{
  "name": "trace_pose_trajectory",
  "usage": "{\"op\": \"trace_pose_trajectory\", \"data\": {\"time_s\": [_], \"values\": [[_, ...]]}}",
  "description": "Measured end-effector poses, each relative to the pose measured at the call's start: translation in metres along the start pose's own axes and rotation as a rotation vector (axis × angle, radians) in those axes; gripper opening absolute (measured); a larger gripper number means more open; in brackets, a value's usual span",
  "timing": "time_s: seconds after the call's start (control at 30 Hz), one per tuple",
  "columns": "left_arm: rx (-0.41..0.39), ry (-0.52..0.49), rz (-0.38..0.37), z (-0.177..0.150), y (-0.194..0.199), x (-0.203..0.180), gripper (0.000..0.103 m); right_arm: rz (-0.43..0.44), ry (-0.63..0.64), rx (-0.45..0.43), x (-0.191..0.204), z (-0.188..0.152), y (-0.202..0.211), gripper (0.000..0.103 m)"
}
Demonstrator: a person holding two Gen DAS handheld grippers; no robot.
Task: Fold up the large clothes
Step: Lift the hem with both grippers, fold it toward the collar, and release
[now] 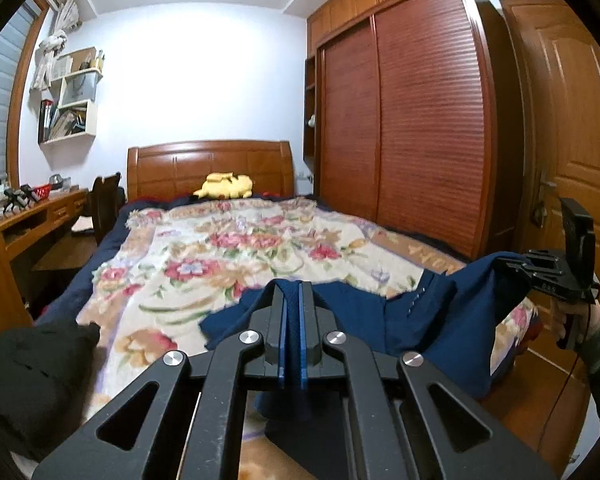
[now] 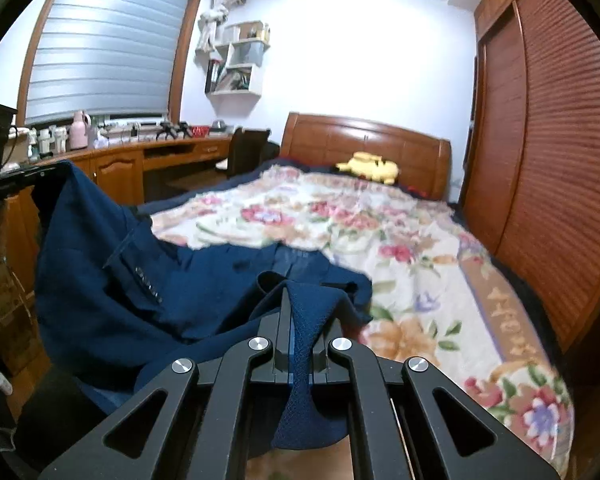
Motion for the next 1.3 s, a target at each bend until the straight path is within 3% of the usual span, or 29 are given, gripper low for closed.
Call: {"op": "trace_pose_trajectory", "data": {"time_s": [0.33, 0.5, 0.67, 0.8, 0.97, 1.1, 1.3], "values": [[-0.09, -0.027, 0.021, 0.048, 0.03, -0.002, 0.005, -0.018, 0.054, -0.092, 0.01, 0.015, 0.045, 0.003], [-0.086, -0.006, 0.046, 0.052, 0.018, 0.011, 0.005, -0.022, 0.049, -0.142, 0.005, 0.021, 0.049, 0.003], [-0.01, 0.009, 0.106, 0.032, -0.031, 0.029, 0.005, -0.026, 0.028, -0.124, -0.007, 0.01, 0.004, 0.003], [0.102, 0.049, 0.174, -0.002, -0.099, 0.058, 0.005, -0.058, -0.032, -0.038, -0.032, -0.006, -0.057, 0.003], [0.187, 0.08, 0.237, -0.037, -0.158, 0.086, 0.005, -0.098, -0.077, 0.056, -0.06, -0.033, -0.131, 0.003], [0.212, 0.075, 0.268, -0.044, -0.189, 0.092, 0.005, -0.117, -0.09, 0.103, -0.079, -0.042, -0.183, 0.003], [0.235, 0.066, 0.304, -0.036, -0.247, 0.104, 0.005, -0.147, -0.099, 0.132, -0.105, -0.016, -0.249, 0.003]]}}
Point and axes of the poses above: each gripper's, at about its wrist camera, not at the fingertips, and y roughly against the way its jaws point, x to its left, z to its top, the point moved 7 cm from there along -y, roughly the way its jaws point, and after that the axes turned 9 degrees about z, right-handed, at the moved point
